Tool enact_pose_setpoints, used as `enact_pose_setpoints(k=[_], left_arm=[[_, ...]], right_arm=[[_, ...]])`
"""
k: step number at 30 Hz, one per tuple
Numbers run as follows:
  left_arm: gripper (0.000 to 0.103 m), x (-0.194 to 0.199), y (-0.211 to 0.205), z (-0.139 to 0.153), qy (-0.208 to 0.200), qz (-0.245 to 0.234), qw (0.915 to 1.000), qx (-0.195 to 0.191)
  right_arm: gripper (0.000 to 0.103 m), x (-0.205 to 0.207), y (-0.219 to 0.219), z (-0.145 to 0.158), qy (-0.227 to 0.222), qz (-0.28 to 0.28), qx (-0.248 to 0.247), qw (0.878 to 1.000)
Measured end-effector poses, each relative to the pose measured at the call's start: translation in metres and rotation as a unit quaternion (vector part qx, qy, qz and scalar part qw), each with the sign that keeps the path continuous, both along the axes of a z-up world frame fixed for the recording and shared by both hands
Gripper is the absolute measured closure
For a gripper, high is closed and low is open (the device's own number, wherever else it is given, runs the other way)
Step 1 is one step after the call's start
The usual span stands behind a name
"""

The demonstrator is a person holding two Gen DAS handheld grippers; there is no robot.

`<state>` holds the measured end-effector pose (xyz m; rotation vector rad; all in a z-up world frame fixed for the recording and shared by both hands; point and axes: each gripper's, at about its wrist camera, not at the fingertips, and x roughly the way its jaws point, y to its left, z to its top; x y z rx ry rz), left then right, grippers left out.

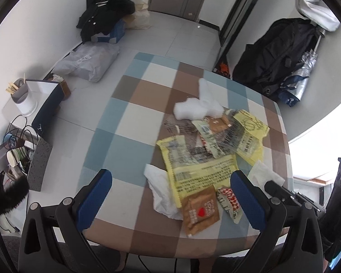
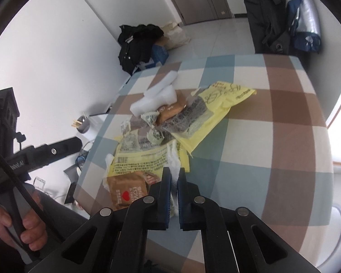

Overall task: Collect trash
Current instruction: 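Lower the left gripper onto the red-white candy wrapper and close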

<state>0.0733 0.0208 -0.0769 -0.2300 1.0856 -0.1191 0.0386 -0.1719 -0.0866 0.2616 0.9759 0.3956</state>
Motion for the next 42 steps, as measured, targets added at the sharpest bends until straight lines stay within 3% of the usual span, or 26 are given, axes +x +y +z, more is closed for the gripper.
enact_pose_setpoints(k=[11,20,26,30,35,37,38,42], left_arm=[[0.002,-0.006,-0.055,-0.02,0.043,-0.088,0.9952,0.004],[0.01,-0.009,-0.099,-0.038,0.068,-0.137,0.9872,0.047],[0.027,-0.008,-0.111,-0.051,0.096,-0.142,0.9831,0.064],[0.049,-0.009,-0.116,-0.057,0.102,-0.143,0.9808,0.085],[0.061,-0.011,-0.122,-0.057,0.098,-0.151,0.9803,0.082],[0.069,-0.012,-0.121,-0.055,0.094,-0.15,0.981,0.078],[0.079,-0.012,-0.12,-0.054,0.093,-0.149,0.9815,0.077],[0.083,-0.011,-0.117,-0.053,0.093,-0.15,0.9816,0.074]], right_arm=[[0.099,-0.025,-0.048,0.028,-0.051,-0.063,0.027,0.996],[0.099,-0.037,-0.084,0.035,-0.062,-0.103,0.044,0.992],[0.099,-0.044,-0.093,0.037,-0.07,-0.107,0.039,0.991],[0.099,-0.045,-0.1,0.038,-0.072,-0.112,0.044,0.99],[0.099,-0.047,-0.102,0.037,-0.071,-0.109,0.048,0.99],[0.099,-0.047,-0.102,0.037,-0.072,-0.106,0.046,0.991],[0.099,-0.047,-0.102,0.037,-0.072,-0.105,0.046,0.991],[0.099,-0.048,-0.104,0.037,-0.07,-0.107,0.053,0.99]])
